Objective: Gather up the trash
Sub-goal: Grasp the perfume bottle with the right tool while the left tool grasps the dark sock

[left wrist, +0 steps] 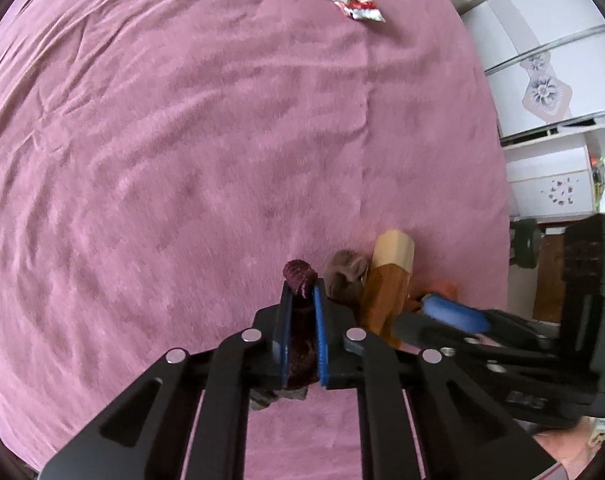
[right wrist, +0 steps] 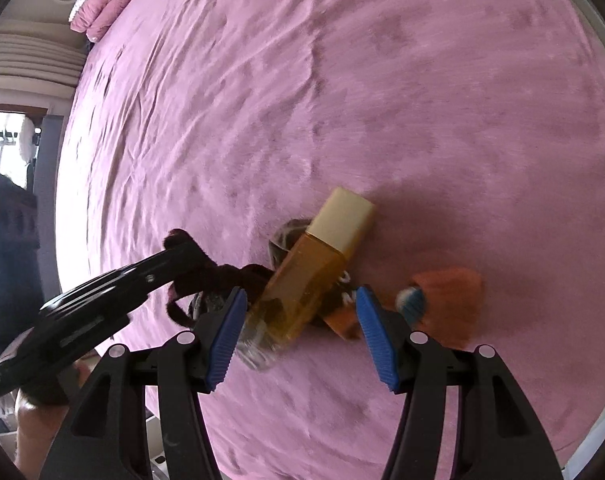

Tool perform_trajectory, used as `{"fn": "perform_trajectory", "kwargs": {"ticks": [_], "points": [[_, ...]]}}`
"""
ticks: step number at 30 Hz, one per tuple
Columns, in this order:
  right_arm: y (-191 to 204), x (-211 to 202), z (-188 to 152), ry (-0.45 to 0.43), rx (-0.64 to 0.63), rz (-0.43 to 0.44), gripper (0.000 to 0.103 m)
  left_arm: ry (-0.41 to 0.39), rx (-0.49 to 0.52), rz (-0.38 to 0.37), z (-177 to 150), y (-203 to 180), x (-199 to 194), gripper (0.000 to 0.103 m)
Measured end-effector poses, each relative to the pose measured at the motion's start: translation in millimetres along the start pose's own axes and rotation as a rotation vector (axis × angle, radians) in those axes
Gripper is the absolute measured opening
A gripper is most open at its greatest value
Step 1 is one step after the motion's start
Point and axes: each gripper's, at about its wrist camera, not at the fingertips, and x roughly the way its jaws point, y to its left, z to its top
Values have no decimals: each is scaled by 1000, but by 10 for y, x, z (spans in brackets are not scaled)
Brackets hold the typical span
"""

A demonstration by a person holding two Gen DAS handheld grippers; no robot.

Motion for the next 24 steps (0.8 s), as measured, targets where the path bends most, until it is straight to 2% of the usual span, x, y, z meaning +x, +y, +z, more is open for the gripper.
{"fn": "perform_trajectory", "kwargs": {"ticks": [8,13,18,24], "points": [[51,307,129,55,32,-56,56,-4,-55,-31,-14,163,-78,10],[29,392,104,70,20,-101,45,-7,-71,-46,-81,167,-99,10],[17,282,27,35,3,-94,37,-22,-73,-54,-113,86,-142,10],[54,-15,-73,-24,-16,-52,36,-53,-74,-70,-241,-10,-347,10]]}}
